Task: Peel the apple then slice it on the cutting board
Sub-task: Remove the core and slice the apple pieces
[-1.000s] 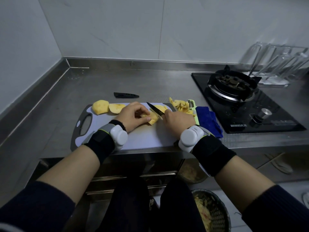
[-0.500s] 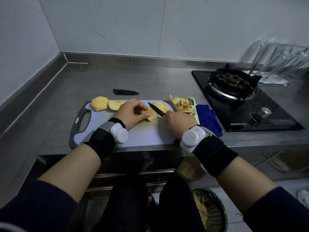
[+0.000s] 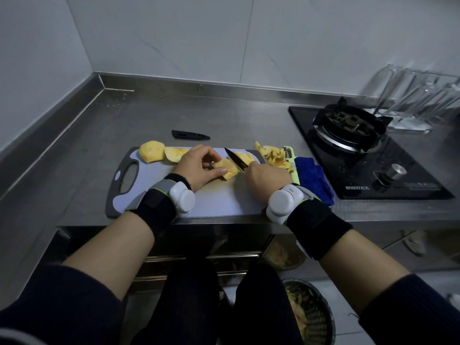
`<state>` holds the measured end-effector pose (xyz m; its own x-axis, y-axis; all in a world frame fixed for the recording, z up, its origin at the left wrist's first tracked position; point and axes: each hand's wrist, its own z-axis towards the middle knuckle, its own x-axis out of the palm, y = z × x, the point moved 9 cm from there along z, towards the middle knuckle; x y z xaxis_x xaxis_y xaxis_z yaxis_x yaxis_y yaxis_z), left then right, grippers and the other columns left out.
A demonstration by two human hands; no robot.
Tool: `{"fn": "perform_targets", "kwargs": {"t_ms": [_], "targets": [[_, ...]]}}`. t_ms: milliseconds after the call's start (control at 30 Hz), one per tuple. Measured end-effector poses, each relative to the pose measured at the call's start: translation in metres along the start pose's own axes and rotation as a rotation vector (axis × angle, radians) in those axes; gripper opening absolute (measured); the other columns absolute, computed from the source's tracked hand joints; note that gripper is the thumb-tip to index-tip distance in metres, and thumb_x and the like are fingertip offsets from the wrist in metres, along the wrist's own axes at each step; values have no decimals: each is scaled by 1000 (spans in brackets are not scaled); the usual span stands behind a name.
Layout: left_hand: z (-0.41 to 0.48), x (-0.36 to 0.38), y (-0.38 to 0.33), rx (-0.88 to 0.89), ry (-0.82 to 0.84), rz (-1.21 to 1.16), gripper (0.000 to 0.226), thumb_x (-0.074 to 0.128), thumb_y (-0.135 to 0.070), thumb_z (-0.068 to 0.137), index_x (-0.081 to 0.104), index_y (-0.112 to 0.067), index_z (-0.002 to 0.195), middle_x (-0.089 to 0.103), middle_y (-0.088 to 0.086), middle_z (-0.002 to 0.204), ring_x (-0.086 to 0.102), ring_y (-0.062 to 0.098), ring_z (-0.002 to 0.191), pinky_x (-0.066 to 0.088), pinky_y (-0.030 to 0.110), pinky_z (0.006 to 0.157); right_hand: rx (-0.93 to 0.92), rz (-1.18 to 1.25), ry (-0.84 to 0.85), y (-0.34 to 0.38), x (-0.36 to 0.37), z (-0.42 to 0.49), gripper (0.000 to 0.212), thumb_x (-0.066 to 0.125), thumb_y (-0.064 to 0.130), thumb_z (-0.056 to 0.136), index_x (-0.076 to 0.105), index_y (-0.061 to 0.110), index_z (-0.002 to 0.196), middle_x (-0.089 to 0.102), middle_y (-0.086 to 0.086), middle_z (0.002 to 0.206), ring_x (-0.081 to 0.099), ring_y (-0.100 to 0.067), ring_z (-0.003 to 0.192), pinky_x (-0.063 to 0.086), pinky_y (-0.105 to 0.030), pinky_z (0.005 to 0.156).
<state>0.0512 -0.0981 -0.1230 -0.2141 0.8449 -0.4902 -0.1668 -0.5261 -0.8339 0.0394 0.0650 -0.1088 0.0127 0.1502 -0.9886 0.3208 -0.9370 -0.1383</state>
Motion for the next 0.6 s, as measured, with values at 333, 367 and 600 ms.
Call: {"fn": "perform_targets", "kwargs": {"t_ms": [333, 367, 600], "targets": [[-2, -3, -2, -7, -14, -23, 26, 84, -21, 73, 66, -10, 88, 60, -2, 96, 62, 12, 86, 50, 12, 78, -142, -61, -69, 6, -5, -13, 15, 38, 15, 98, 51, 7, 98, 55, -5, 76, 60, -27, 69, 51, -37, 64], [-3, -3, -2, -9, -15, -26, 26, 84, -20, 73, 66, -10, 88, 60, -3, 95, 62, 11, 85, 50, 11, 77, -146, -63, -73, 6, -5, -13, 15, 38, 14, 97, 52, 7, 98, 55, -5, 76, 61, -27, 69, 51, -37, 64], [-3, -2, -1, -18, -16, -49, 28, 85, -19, 72, 66, -7, 88, 62, 1, 96, 62, 13, 85, 52, 18, 81, -155, -70, -53, 7, -4, -12, 14, 40, 13, 97, 53, 8, 98, 54, -4, 76, 60, -26, 71, 51, -37, 66]]}}
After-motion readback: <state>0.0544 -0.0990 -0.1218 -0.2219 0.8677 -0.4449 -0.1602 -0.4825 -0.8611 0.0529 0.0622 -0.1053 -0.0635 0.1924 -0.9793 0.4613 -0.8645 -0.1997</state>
